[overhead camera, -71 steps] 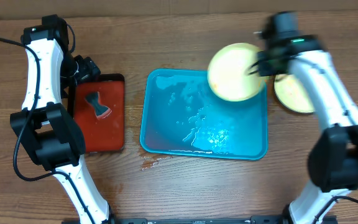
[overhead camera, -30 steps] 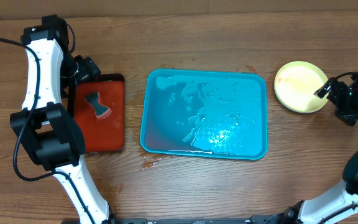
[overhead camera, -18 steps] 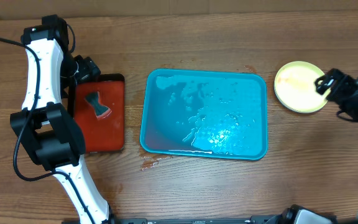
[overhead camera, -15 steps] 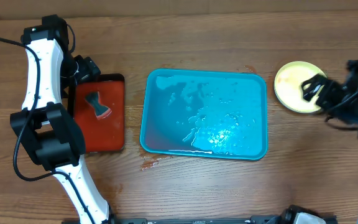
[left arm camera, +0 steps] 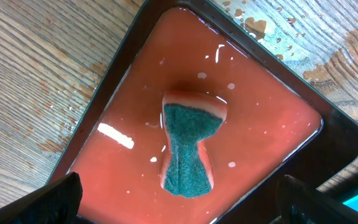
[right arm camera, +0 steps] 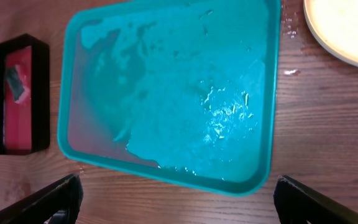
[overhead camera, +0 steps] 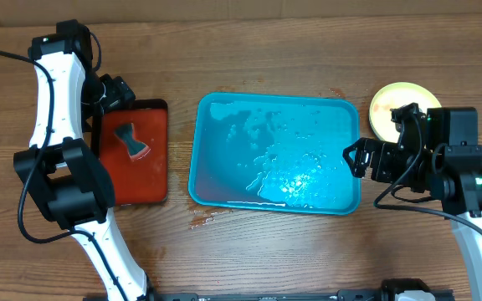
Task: Clean dirty plates on tray and stack at the side
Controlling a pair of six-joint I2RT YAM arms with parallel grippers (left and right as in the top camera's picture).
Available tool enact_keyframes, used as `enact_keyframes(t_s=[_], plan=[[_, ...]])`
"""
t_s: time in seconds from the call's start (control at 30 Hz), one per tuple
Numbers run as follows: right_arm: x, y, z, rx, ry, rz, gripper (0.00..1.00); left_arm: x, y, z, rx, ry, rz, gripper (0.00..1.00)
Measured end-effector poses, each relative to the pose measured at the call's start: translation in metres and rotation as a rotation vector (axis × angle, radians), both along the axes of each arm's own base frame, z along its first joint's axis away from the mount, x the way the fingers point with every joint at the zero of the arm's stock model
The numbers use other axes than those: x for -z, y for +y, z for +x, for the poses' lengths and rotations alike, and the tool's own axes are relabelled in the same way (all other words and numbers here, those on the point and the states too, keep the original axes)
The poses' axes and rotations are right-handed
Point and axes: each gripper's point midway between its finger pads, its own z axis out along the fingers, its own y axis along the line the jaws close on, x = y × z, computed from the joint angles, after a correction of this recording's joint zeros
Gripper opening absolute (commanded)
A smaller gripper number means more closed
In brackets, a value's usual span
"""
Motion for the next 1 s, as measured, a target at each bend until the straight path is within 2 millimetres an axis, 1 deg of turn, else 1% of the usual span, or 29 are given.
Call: enact_keyframes(t_s=[0.1, 0.33, 0.47, 0.57, 0.67, 0.83, 0.93, 1.0], plan=[[0.003, -0.001, 0.0, 0.002, 0.015, -0.003, 1.0, 0.0, 0.0, 0.0, 0.0, 0.0, 0.0, 1.0], [0.004, 0.0, 0.0, 0.001, 0.017, -0.004, 1.0, 0.0, 0.0, 0.0, 0.0, 0.0, 0.0, 1.0], [0.006, 0.002, 0.004, -0.01, -0.005, -0.004, 1.0, 0.0, 0.0, 0.0, 0.0, 0.0, 0.0, 1.0], [0.007, 0.005, 0.014, -0.027, -0.088, -0.008, 1.0, 0.0, 0.0, 0.0, 0.0, 0.0, 0.0, 1.0], [0.006, 0.007, 0.014, -0.041, -0.21, -0.009, 1.0, 0.0, 0.0, 0.0, 0.0, 0.0, 0.0, 1.0], [0.008, 0.009, -0.004, -0.053, -0.394, 0.0, 1.0, 0.0, 0.0, 0.0, 0.0, 0.0, 0.0, 1.0], [0.018, 0.01, -0.013, -0.06, -0.488, 0.01, 1.0, 0.0, 0.0, 0.0, 0.0, 0.0, 0.0, 1.0], [0.024, 0.011, -0.015, -0.063, -0.547, 0.015, 1.0, 0.0, 0.0, 0.0, 0.0, 0.0, 0.0, 1.0]])
